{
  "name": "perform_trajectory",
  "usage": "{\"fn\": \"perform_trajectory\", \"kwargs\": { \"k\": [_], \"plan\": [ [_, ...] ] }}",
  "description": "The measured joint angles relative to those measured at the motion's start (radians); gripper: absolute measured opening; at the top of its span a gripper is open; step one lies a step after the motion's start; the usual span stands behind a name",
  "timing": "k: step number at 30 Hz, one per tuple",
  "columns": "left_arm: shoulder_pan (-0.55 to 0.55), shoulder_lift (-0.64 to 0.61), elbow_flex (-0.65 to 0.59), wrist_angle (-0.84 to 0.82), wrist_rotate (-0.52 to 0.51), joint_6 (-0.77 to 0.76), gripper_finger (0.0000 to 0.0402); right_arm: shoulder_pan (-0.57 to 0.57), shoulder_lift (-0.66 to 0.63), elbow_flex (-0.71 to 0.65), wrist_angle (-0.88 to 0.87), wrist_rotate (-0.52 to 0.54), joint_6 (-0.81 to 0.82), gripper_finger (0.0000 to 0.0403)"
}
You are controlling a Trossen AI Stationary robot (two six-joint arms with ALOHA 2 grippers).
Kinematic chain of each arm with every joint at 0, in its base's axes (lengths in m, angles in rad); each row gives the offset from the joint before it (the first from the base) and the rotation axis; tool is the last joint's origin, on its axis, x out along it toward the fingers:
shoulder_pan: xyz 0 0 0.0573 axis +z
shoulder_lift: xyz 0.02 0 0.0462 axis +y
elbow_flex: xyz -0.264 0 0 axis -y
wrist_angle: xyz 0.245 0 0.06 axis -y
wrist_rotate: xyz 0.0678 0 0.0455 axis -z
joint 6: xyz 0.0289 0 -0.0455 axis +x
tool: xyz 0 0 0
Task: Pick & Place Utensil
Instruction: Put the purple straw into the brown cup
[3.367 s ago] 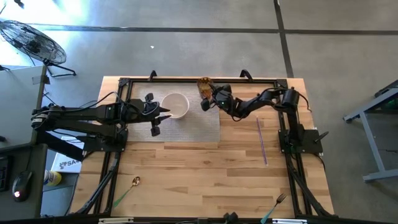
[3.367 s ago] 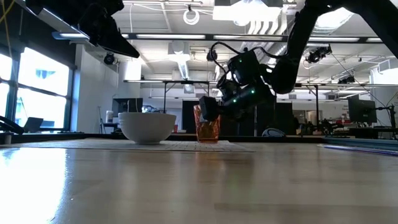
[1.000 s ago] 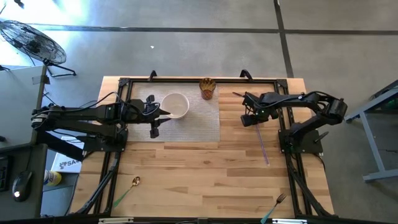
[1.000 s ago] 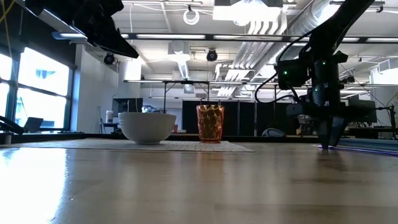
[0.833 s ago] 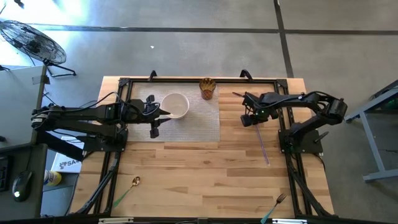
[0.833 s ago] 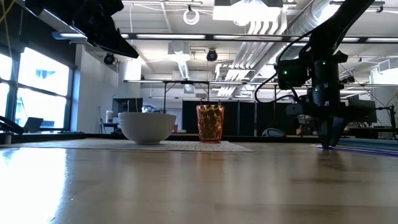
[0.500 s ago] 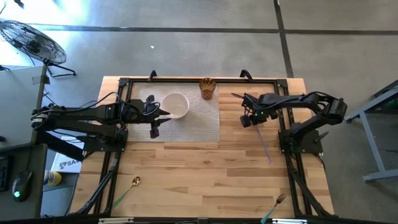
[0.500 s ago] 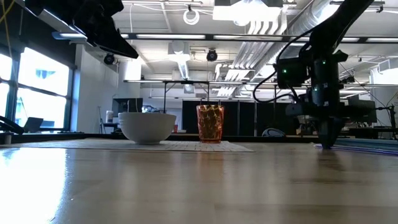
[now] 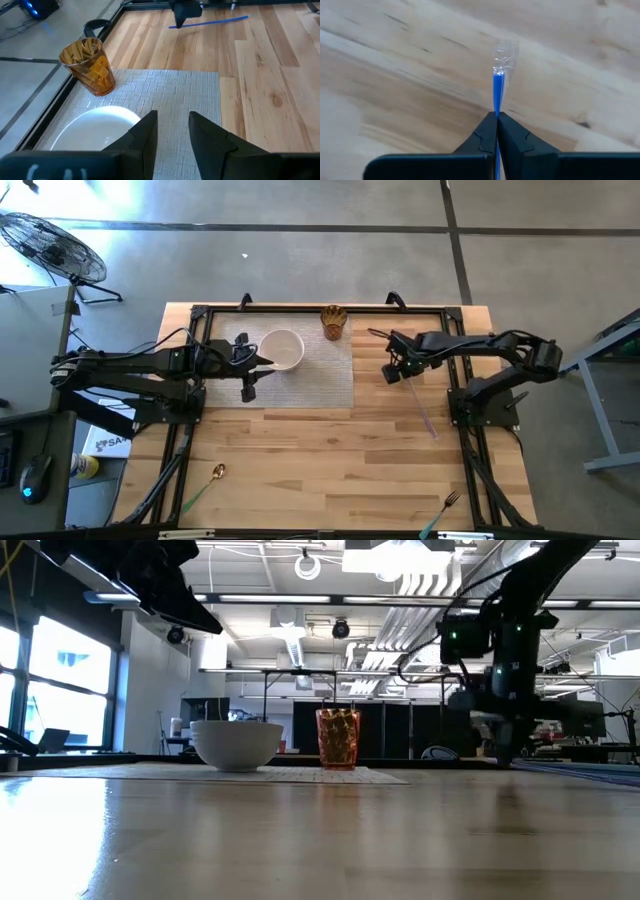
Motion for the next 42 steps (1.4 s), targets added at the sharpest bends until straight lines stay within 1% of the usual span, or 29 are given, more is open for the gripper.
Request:
{"fn": "perform_trajectory", "kwargs": {
  "k": [4,7,12,15,18,21,27,29,30,34,37,40,42],
  "plan": [
    [0.0,0.0,0.0,-0.001,0.0,0.0,0.0108,0.044,-0.047,0.059,0.052,0.017,-0.012,0.0003],
    [0.0,0.0,0.0,0.0,0.0,0.001,0.0108,0.095,-0.059,0.092,0.182,0.026,-0.065,0.0001],
    [0.0,0.001,0.0,0.0,0.0,0.003,0.0108,0.159,-0.059,0.115,0.544,0.01,-0.164,0.0001],
    [0.0,0.001,0.0,0.0,0.0,0.003,0.0108,0.176,-0.059,0.115,0.791,-0.007,-0.233,0.0002],
    [0.0,0.001,0.0,0.0,0.0,0.0,0.0108,0.179,-0.06,0.115,1.007,0.012,-0.311,0.0001],
    [0.0,0.001,0.0,0.0,0.0,0.0,0.0108,0.179,-0.06,0.115,1.183,0.097,-0.416,0.0002],
    [0.0,0.001,0.0,0.001,0.0,0.0,0.0108,0.179,-0.049,0.115,1.463,0.348,-0.605,0.0001],
    [0.0,0.001,0.0,0.001,0.0,0.0,0.0108,0.178,-0.028,0.115,1.555,0.396,-0.643,0.0002],
    [0.0,0.001,0.0,0.004,0.0,0.001,0.0108,0.178,-0.012,0.115,1.601,0.402,-0.658,0.0001],
    [0.0,0.001,0.0,0.015,0.0,0.002,0.0108,0.157,0.055,0.115,1.707,0.415,-0.757,0.0001],
    [0.0,0.001,0.0,0.018,-0.001,0.003,0.0108,0.126,0.094,0.115,1.71,0.425,-0.788,0.0002],
    [0.0,0.001,0.0,0.018,-0.001,0.003,0.0108,0.096,0.126,0.115,1.712,0.389,-0.827,0.0001],
    [0.0,0.001,0.0,0.017,-0.001,0.003,0.0108,0.082,0.146,0.115,1.711,0.352,-0.817,0.0002]
  ]
}}
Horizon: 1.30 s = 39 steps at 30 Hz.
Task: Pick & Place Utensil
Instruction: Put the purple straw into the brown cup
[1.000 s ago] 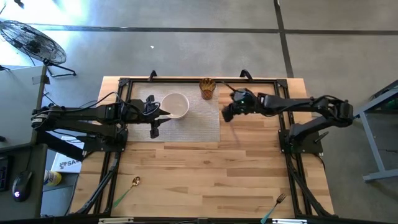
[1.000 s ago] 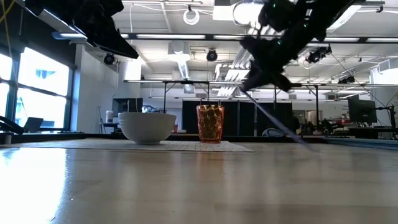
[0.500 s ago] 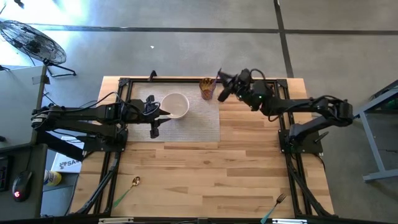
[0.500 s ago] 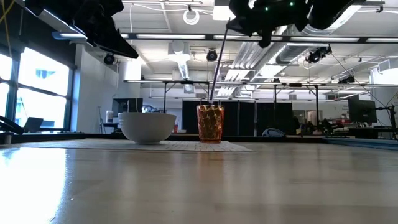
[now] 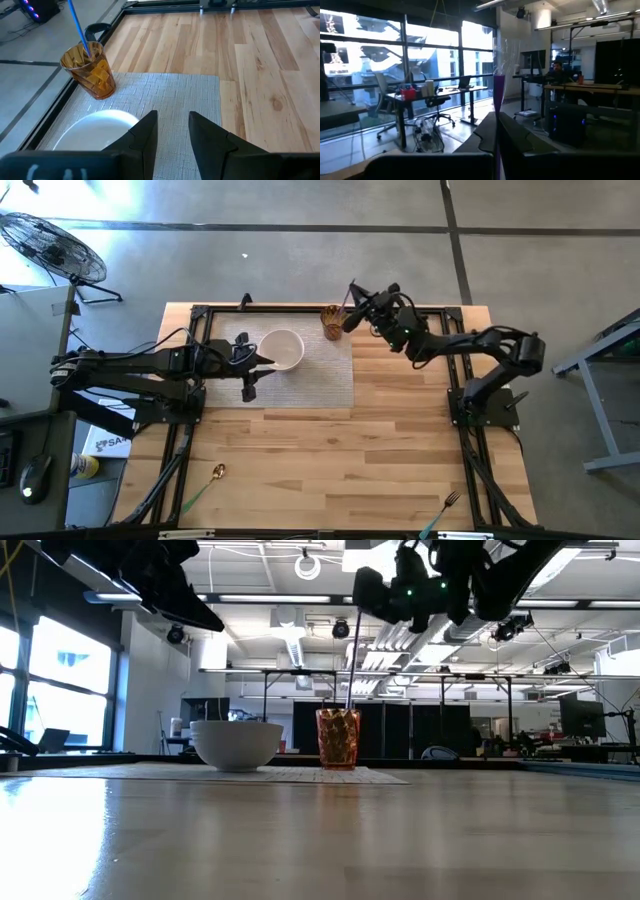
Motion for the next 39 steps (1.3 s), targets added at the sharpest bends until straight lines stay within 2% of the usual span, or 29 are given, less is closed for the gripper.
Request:
{"fn": "perform_trajectory", "kwargs": {
  "k": [3,11,19,29,32,36,39],
  "plan": [
    [0.0,0.0,0.0,-0.001,0.0,0.0,0.0108,-0.014,0.021,0.0,-0.022,-0.059,0.02,0.0002],
    [0.0,0.0,0.0,-0.001,0.0,-0.026,0.0108,-0.023,0.051,0.0,-0.097,-0.128,0.008,0.001],
    [0.0,0.0,0.0,0.007,0.0,-0.03,0.0108,-0.022,0.072,0.0,-0.129,-0.156,-0.094,0.0054],
    [0.0,0.0,0.0,0.011,0.0,-0.03,0.0108,-0.02,0.034,0.0,-0.255,-0.08,-0.096,0.0153],
    [0.0,0.0,0.0,0.01,0.0,-0.03,0.0108,-0.019,-0.004,0.0,-0.315,-0.023,-0.094,0.0182],
    [0.0,0.0,0.0,0.01,0.0,-0.03,0.0108,-0.02,-0.067,0.0,-0.391,0.068,-0.093,0.021],
    [0.0,0.0,0.0,0.01,0.0,-0.03,0.0108,-0.02,-0.116,0.0,-0.449,0.092,-0.092,0.0221]
  ]
}}
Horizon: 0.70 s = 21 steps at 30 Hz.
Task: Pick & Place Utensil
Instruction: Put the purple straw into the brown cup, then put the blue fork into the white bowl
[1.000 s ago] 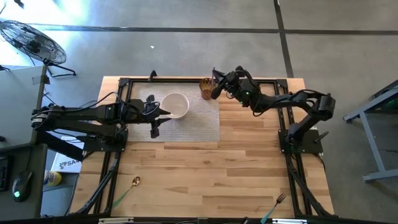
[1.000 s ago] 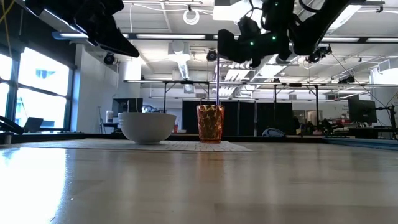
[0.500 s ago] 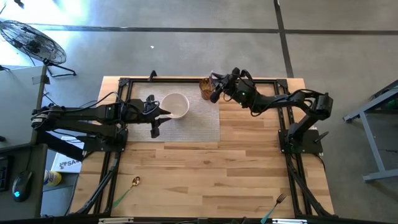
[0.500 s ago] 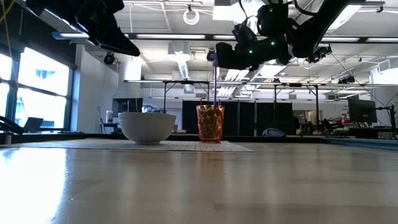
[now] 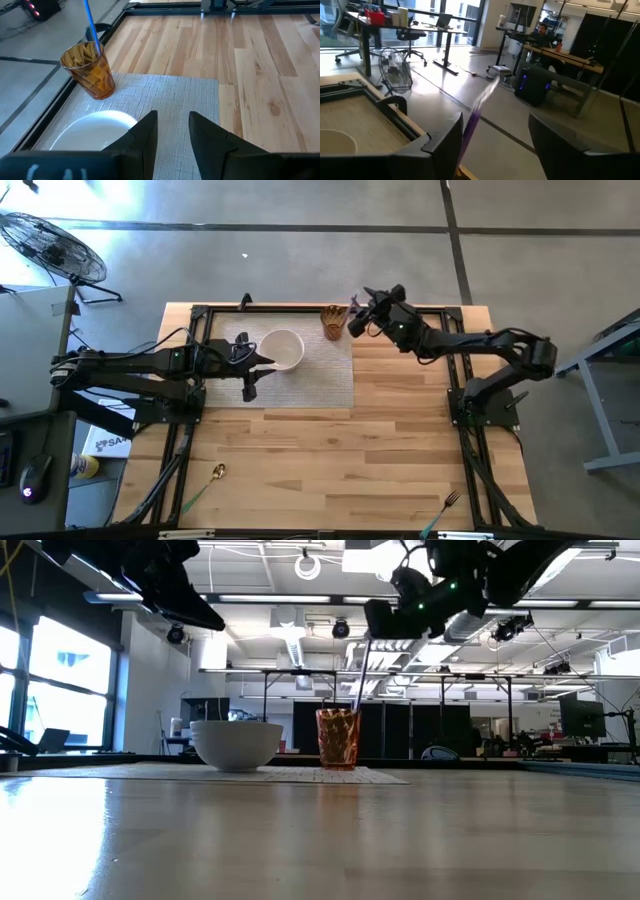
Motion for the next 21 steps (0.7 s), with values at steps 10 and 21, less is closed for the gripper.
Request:
{"fn": "perform_trajectory", "kwargs": {
  "k": [10,21],
  "plan": [
    [0.0,0.0,0.0,0.0,0.0,0.0,0.0108,0.064,-0.179,0.0,-0.186,0.005,0.002,0.0221],
    [0.0,0.0,0.0,0.0,0.0,0.0,0.0108,0.363,-0.381,0.0,-0.542,-0.041,0.134,0.0222]
  ]
}}
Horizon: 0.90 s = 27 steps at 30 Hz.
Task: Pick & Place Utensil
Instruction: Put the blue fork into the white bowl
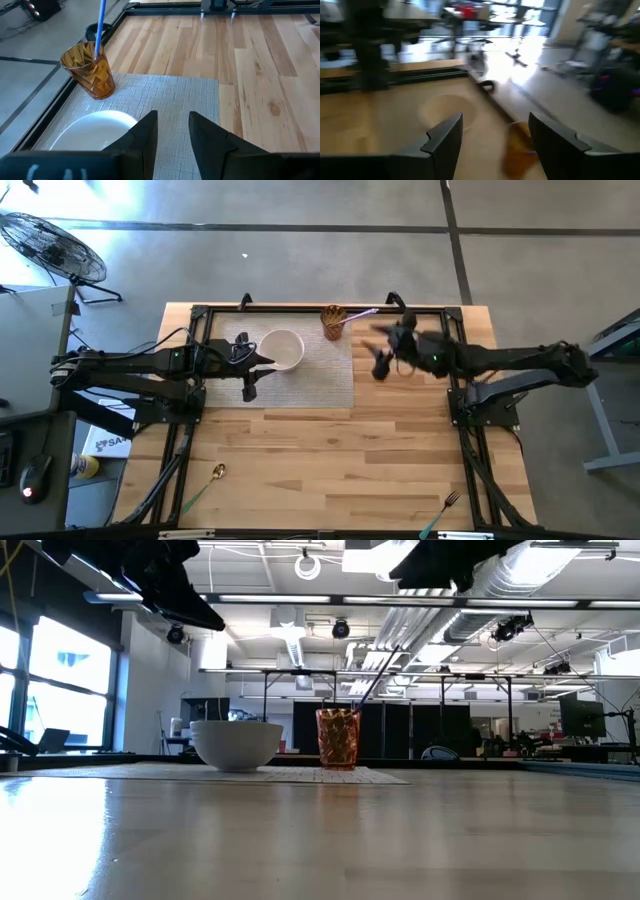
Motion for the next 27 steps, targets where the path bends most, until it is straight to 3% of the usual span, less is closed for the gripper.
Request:
{"fn": "perform_trajectory", "kwargs": {
  "k": [9,16,19,22,27],
  "plan": [
    [0.0,0.0,0.0,0.002,0.0,0.0,0.0108,0.315,0.05,0.017,-0.252,-0.103,0.374,0.0222],
    [0.0,0.0,0.0,0.002,0.0,0.0,0.0108,0.439,0.202,0.205,-0.656,-0.261,0.742,0.0222],
    [0.0,0.0,0.0,0.002,0.0,0.0,0.0108,0.475,0.313,0.31,-0.844,-0.389,0.912,0.0222],
    [0.0,0.0,0.0,0.002,0.0,0.0,0.0108,0.501,0.423,0.377,-1.031,-0.586,1.156,0.0222],
    [0.0,0.0,0.0,0.003,-0.003,0.0,0.0108,0.566,0.536,0.377,-1.138,-0.906,1.38,0.0222]
  ]
}}
